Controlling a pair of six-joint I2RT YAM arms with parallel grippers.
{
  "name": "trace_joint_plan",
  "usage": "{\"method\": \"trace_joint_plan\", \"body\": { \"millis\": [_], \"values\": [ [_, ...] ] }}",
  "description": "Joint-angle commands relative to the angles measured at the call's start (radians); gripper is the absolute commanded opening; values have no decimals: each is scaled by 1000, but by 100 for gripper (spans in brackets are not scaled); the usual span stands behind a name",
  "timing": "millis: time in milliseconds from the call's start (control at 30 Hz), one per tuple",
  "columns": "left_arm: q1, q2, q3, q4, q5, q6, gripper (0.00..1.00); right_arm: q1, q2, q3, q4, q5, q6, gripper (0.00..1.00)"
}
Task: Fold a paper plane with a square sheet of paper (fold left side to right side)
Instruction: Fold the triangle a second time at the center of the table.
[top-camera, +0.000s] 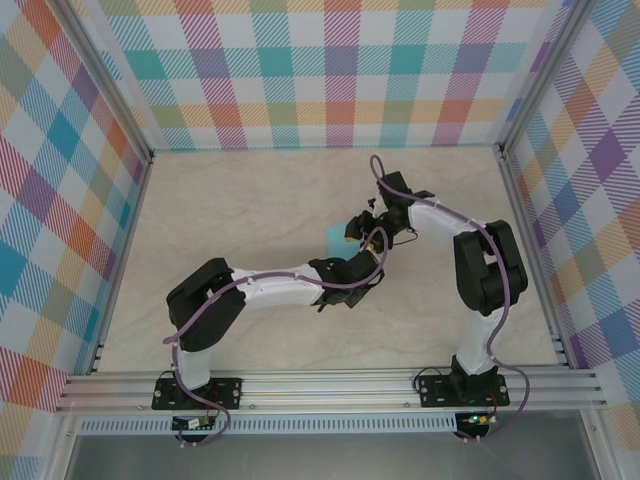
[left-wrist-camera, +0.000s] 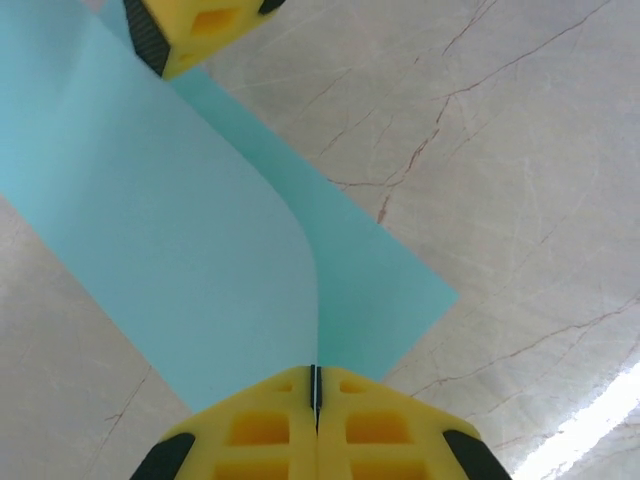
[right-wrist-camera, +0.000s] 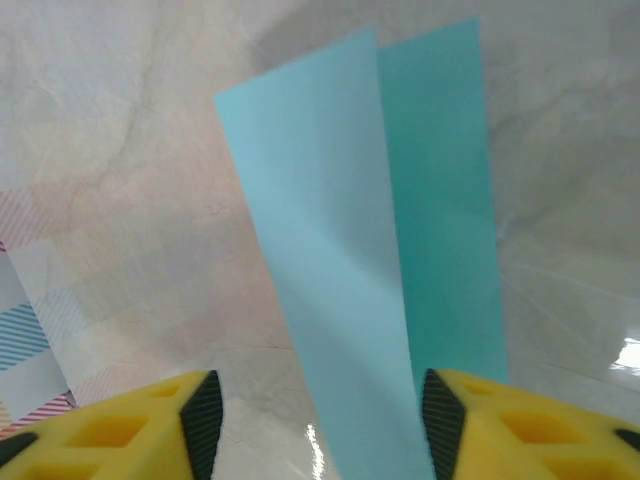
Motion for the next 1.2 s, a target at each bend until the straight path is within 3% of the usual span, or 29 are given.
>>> {"method": "trace_joint_plan", "body": {
  "millis": [0,133,233,433,600,800,1167],
  "values": [
    [1,-51,-24,28,47,-34,0,-45,-135,-18,2,52,-11,63],
    [33,-65,-40,41,117,-66,0,-111,-271,-135,39,88,-3,70],
    [60,-76,-53,44,168,-91,0,-135,-349,-234,61,92,-21,66],
    [116,-113,-101,110,253,-143,0,-122,-376,-425,204,-43,-11,37],
    [171,-150,-143,142,354,-184,0,-32,-305,-475,291,-38,28,14],
    [220,-175,-187,182,436,-215,0,50,-187,-471,377,-54,66,8],
    [263,-155,-182,126,450,-200,0,76,-96,-440,241,22,19,8]
  ]
}}
